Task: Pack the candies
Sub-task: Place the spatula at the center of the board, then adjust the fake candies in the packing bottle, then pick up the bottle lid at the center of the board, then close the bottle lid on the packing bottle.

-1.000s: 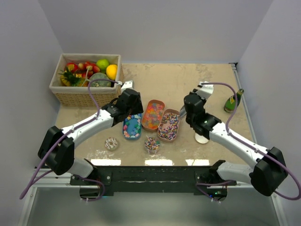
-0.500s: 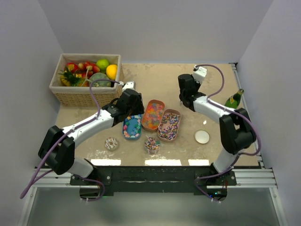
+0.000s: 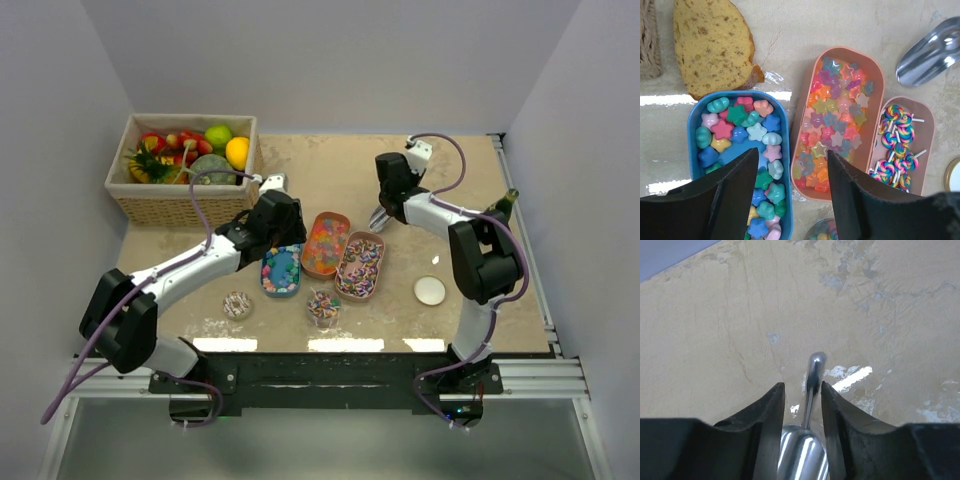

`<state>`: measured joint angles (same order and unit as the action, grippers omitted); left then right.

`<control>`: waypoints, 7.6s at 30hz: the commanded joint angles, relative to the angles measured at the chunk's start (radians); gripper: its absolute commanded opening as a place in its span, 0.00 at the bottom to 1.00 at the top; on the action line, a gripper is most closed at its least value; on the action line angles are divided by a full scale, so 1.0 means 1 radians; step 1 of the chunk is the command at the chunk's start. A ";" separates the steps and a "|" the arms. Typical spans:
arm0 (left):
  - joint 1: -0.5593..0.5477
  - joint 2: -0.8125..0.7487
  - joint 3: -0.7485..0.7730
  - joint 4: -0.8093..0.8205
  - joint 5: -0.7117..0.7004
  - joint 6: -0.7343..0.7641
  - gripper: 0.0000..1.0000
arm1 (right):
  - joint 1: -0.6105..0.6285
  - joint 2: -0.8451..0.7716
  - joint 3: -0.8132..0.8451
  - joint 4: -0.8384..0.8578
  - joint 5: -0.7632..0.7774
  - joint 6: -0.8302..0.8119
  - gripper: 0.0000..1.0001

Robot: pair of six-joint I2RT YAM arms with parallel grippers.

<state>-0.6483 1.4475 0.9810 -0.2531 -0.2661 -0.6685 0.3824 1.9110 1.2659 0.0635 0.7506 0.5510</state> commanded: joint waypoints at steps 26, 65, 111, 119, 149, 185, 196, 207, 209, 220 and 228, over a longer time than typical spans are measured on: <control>0.006 -0.318 -0.199 -0.080 -0.131 -0.048 0.72 | 0.369 -0.386 -0.252 -0.206 -0.807 -0.197 0.28; 0.006 -0.340 -0.209 -0.118 -0.194 -0.079 0.72 | 0.483 -0.495 -0.505 -0.027 -1.134 -0.099 0.12; 0.006 -0.183 -0.226 0.080 0.097 0.038 0.70 | 0.202 -0.735 -0.560 -0.639 -0.135 0.251 0.52; 0.004 -0.185 -0.220 0.081 0.102 0.046 0.70 | 0.162 -0.616 -0.611 -0.548 -0.147 0.346 0.53; 0.006 -0.229 -0.251 0.238 0.231 0.115 0.70 | 0.151 -1.057 -0.396 -0.321 -0.908 0.014 0.00; 0.003 -0.368 -0.194 0.653 1.412 0.638 0.64 | 0.180 -1.014 -0.434 0.137 -1.817 0.260 0.00; 0.004 -0.328 -0.166 0.615 1.226 0.627 0.63 | 0.187 -1.026 -0.438 0.073 -1.788 0.214 0.00; 0.003 -0.345 -0.202 0.647 1.390 0.621 0.14 | 0.187 -0.971 -0.461 0.049 -1.754 0.178 0.00; 0.004 -0.342 -0.214 0.666 1.401 0.587 0.02 | 0.185 -0.951 -0.461 0.032 -1.728 0.170 0.00; 0.004 -0.318 -0.283 0.913 1.316 0.193 0.00 | 0.184 -0.885 -0.454 -0.060 -1.443 0.129 0.52; 0.001 -0.265 -0.338 0.686 1.038 -0.072 0.00 | 0.184 -1.055 -0.496 -0.261 -0.772 0.139 0.66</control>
<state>-0.6304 1.1759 0.6704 0.4458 0.8719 -0.5442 0.5743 0.9169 0.8040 -0.0643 -0.4282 0.7250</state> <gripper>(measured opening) 0.163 0.639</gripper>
